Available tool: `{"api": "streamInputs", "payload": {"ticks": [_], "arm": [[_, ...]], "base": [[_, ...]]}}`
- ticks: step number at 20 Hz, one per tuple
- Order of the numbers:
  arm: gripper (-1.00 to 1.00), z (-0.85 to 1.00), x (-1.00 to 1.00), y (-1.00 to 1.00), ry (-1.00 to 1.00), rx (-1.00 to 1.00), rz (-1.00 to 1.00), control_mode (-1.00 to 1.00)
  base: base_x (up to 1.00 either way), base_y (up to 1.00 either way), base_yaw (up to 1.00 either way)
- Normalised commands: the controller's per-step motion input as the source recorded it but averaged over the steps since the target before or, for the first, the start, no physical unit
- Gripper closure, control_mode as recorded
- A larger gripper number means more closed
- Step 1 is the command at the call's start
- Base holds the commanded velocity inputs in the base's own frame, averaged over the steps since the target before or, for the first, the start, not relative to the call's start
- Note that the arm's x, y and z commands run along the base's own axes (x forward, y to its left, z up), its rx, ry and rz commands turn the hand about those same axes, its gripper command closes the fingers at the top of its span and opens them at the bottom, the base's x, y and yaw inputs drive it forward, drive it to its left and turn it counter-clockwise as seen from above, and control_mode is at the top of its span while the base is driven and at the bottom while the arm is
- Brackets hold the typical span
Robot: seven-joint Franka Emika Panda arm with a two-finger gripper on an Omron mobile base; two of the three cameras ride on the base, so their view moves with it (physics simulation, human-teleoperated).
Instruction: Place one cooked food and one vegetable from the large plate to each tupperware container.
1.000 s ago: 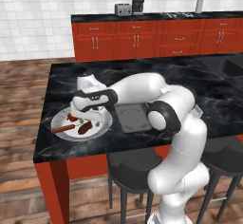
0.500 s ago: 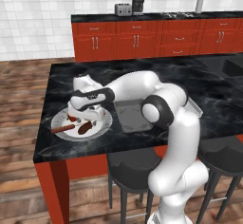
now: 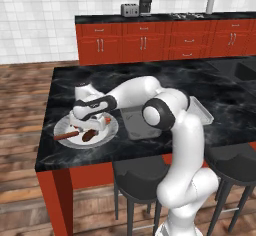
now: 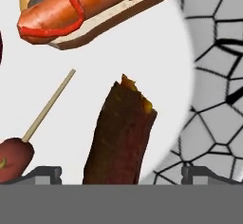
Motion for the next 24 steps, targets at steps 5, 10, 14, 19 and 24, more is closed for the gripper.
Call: {"api": "streamInputs", "payload": {"ticks": [5, 10, 14, 19, 24], "arm": [[-1.00, -0.07, 0.08, 0.08, 0.00, 0.00, 0.00, -1.00], [-1.00, -0.19, 0.00, 0.00, 0.03, 0.00, 0.00, -1.00], [-1.00, -0.24, 0.00, 0.00, 0.01, 0.00, 0.00, -1.00], [-1.00, -0.12, 0.00, 0.00, 0.00, 0.00, 0.00, -1.00], [-1.00, -0.01, 0.00, 0.00, 0.00, 0.00, 0.00, -1.00]], "base": [[0.00, 0.00, 0.00], [0.00, 0.00, 0.00], [0.00, 0.00, 0.00], [0.00, 0.00, 0.00], [0.00, 0.00, 0.00]]}}
